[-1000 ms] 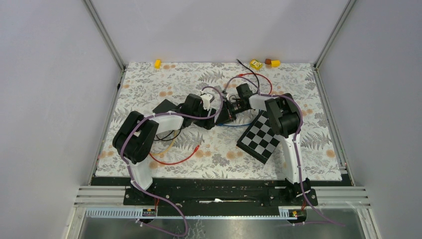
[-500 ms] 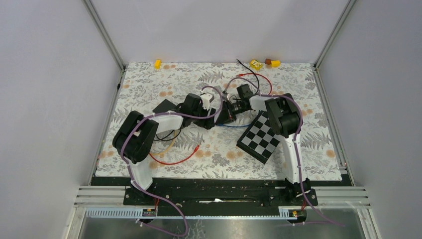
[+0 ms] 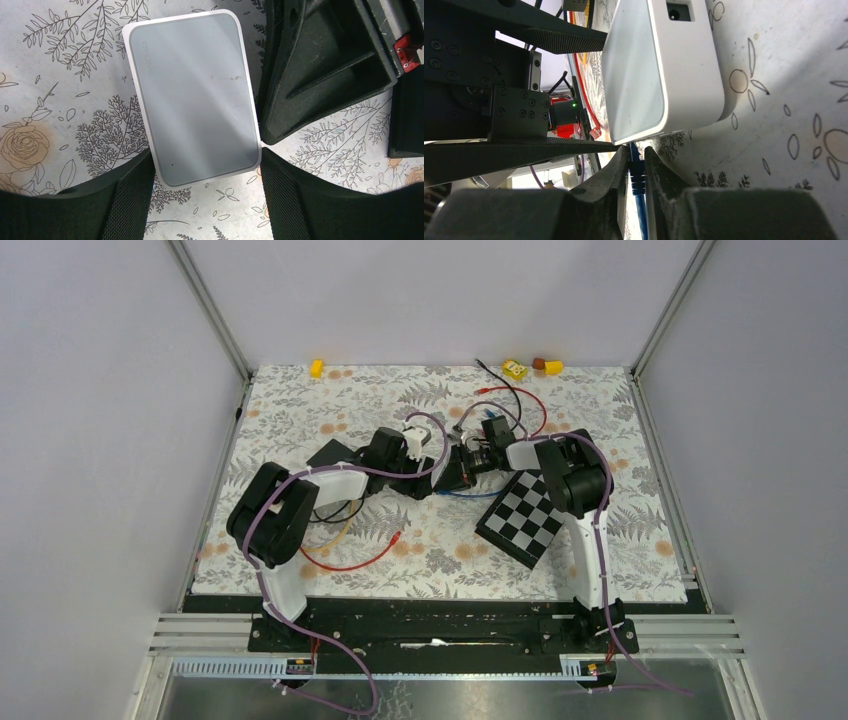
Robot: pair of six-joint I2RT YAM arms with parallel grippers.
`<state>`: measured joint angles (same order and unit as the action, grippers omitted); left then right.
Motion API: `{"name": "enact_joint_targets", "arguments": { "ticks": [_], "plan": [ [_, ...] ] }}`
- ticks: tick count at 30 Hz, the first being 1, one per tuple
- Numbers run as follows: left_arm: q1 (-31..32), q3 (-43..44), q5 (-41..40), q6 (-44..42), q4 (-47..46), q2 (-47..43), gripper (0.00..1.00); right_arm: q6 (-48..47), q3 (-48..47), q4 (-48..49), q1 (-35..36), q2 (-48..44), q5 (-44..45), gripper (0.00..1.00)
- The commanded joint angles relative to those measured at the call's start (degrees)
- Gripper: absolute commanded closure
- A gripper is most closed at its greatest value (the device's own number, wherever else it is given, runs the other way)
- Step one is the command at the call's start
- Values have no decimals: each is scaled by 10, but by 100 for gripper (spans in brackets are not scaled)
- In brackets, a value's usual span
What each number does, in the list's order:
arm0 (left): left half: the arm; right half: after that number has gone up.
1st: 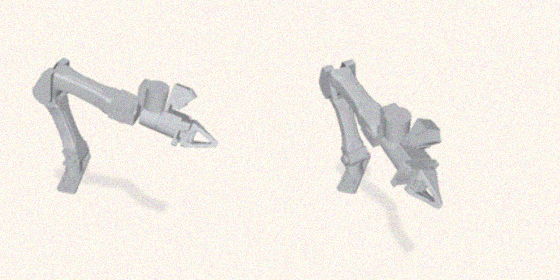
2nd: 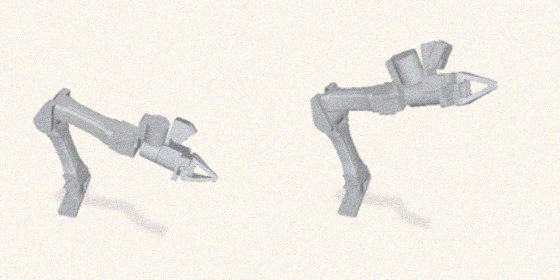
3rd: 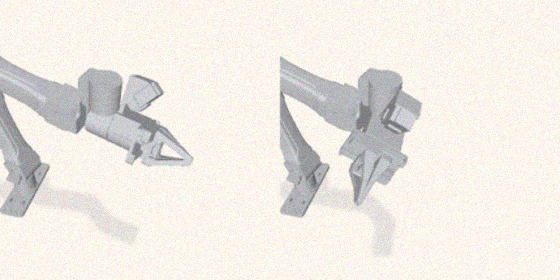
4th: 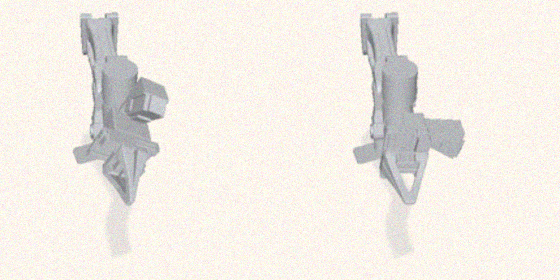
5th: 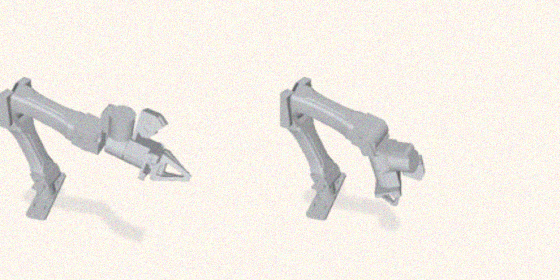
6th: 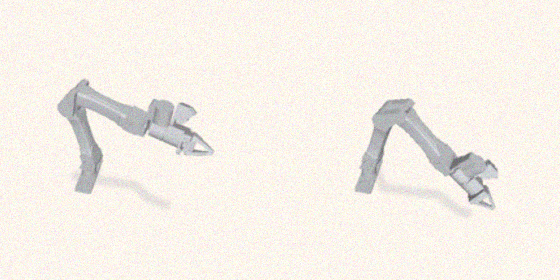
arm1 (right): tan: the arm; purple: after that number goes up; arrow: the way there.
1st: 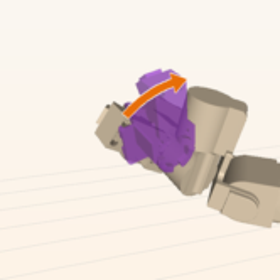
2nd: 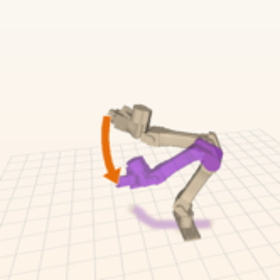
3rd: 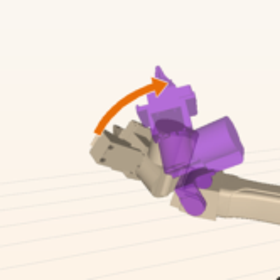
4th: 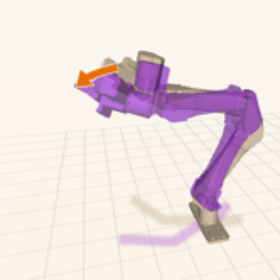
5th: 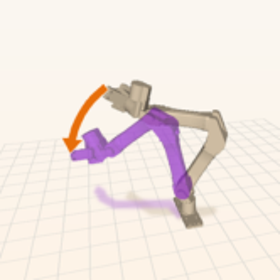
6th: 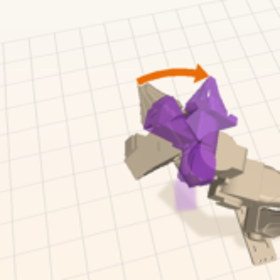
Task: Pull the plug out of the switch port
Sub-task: Pull the connector from the switch port.
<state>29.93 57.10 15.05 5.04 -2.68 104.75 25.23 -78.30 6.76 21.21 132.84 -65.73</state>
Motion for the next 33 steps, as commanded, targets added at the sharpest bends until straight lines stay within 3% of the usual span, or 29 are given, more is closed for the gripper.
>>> {"name": "enact_joint_targets", "arguments": {
  "ticks": [1,3,8,13,16,22,25,27,33],
  "plan": [
    [1,-4,18,20,34,24,100,-65,-32,-52,0,-14,2,100],
    [0,-6,17,19,31,22,100,-119,-56,-127,-3,-6,15,100],
    [-3,-10,19,21,28,17,100,-133,-74,-159,-5,8,10,100],
    [-5,-11,18,21,29,14,100,-30,-13,-20,2,-13,1,100],
    [-6,-11,17,22,29,15,100,-20,-5,-2,6,-16,-3,100],
    [-9,-14,20,23,29,14,100,-184,-84,-197,-3,7,23,100],
    [-13,-17,22,26,16,11,100,-193,-101,-222,-7,14,20,100],
    [-15,-17,23,28,15,9,100,-154,-92,-193,-7,16,3,100],
    [-19,-18,15,30,15,7,100,9,-9,13,7,4,-18,100]
  ]
}}
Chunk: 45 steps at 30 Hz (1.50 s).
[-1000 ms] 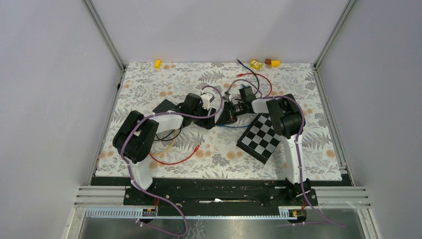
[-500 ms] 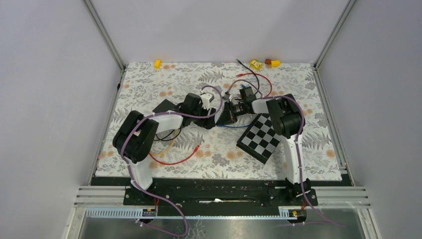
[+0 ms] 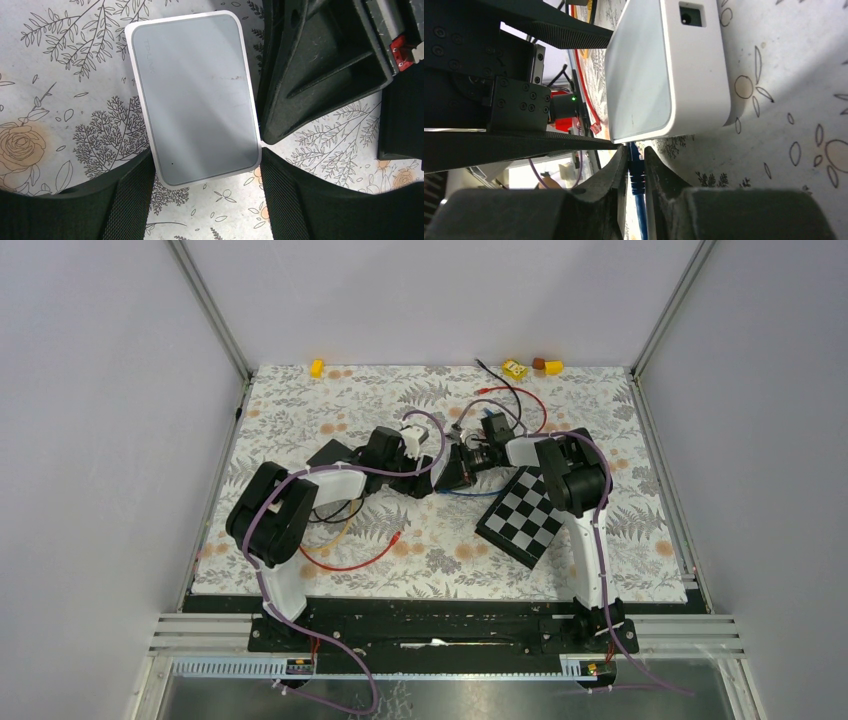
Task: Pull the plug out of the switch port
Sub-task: Pull the connector from the switch port.
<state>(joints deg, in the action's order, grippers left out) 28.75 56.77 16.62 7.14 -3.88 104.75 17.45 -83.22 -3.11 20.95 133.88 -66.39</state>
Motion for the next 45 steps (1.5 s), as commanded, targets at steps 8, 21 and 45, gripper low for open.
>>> {"name": "enact_joint_targets", "arguments": {
  "ticks": [8,21,45],
  "plan": [
    [-10,-17,-19,11,25,6,100,122,66,172,19,-13,-3,100],
    [-10,-21,-56,12,25,-3,100,-41,-54,-77,7,28,7,99],
    [-11,-29,-103,12,17,-9,100,-70,-66,-101,19,16,31,100]
  ]
}}
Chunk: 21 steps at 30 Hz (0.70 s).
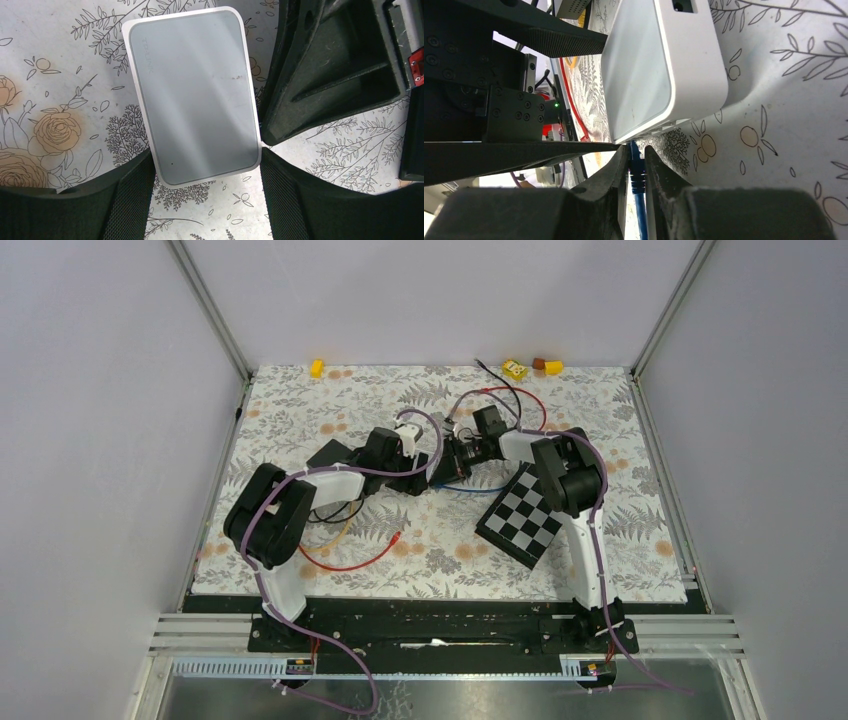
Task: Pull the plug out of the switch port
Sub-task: Pull the connector from the switch port.
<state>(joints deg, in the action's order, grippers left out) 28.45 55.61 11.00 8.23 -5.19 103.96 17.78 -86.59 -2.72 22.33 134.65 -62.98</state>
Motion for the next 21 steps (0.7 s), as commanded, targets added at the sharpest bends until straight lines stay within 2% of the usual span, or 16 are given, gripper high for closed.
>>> {"name": "enact_joint_targets", "arguments": {
  "ticks": [1,3,8,12,14,17,21],
  "plan": [
    [-8,-17,-49,1,30,-1,100,-66,-31,-102,5,9,-6,100],
    [-8,-16,-52,3,31,-1,100,-23,-8,-48,8,4,-16,100],
    [-8,-15,-61,6,33,-1,100,139,86,159,18,-29,-24,100],
    [-8,-14,-65,7,33,0,100,176,114,218,26,-42,-24,100],
    [-8,-14,-67,6,35,0,100,166,108,209,26,-39,-30,100],
    [-8,-14,-71,1,35,-1,100,98,73,133,20,-31,-29,100],
    [-8,-16,-76,-2,35,-2,100,-72,-19,-103,15,-1,4,100]
  ]
}}
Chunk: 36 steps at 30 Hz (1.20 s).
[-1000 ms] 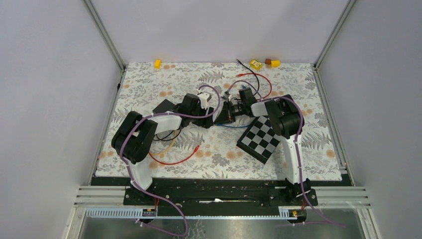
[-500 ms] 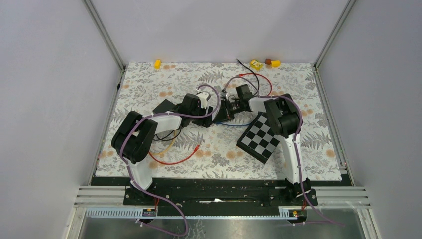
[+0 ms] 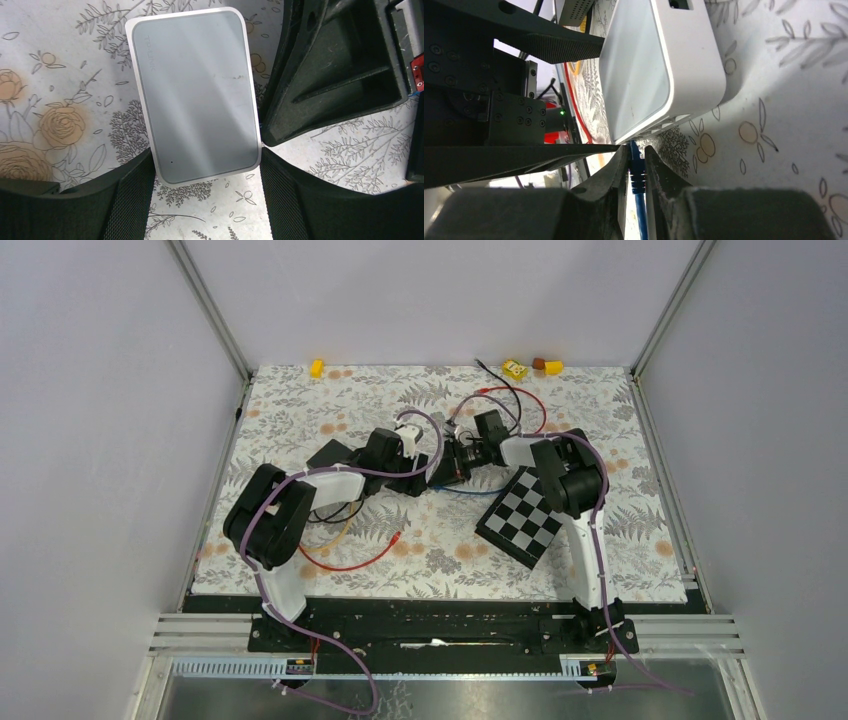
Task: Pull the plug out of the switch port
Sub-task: Pull the connector from the switch port.
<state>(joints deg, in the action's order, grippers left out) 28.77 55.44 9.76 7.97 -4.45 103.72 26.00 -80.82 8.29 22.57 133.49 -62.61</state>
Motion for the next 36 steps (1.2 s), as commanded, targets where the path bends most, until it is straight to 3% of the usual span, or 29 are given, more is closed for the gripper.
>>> {"name": "enact_joint_targets", "arguments": {
  "ticks": [1,3,6,12,15,20,25,28,30,36],
  "plan": [
    [-11,-15,-64,0,27,-1,100,-187,-93,-249,12,17,11,100],
    [-12,-15,-64,1,27,-1,100,-213,-103,-268,12,22,16,100],
    [-13,-17,-60,10,23,-2,100,-180,-95,-244,13,26,-7,100],
    [-14,-17,-55,18,23,-1,100,20,20,18,23,-9,-36,100],
    [-16,-16,-55,19,23,-1,100,43,38,58,28,-18,-38,100],
    [-19,-17,-54,19,24,-2,100,4,26,26,23,-14,-38,100],
    [-23,-18,-50,20,24,-1,100,-163,-65,-198,5,9,-22,100],
    [-24,-18,-51,17,24,0,100,-182,-80,-227,-2,16,-30,100],
    [-24,-18,-49,22,23,2,100,-140,-66,-189,0,18,-46,100],
    [-24,-18,-50,25,22,4,100,41,29,47,12,-6,-55,100]
  ]
}}
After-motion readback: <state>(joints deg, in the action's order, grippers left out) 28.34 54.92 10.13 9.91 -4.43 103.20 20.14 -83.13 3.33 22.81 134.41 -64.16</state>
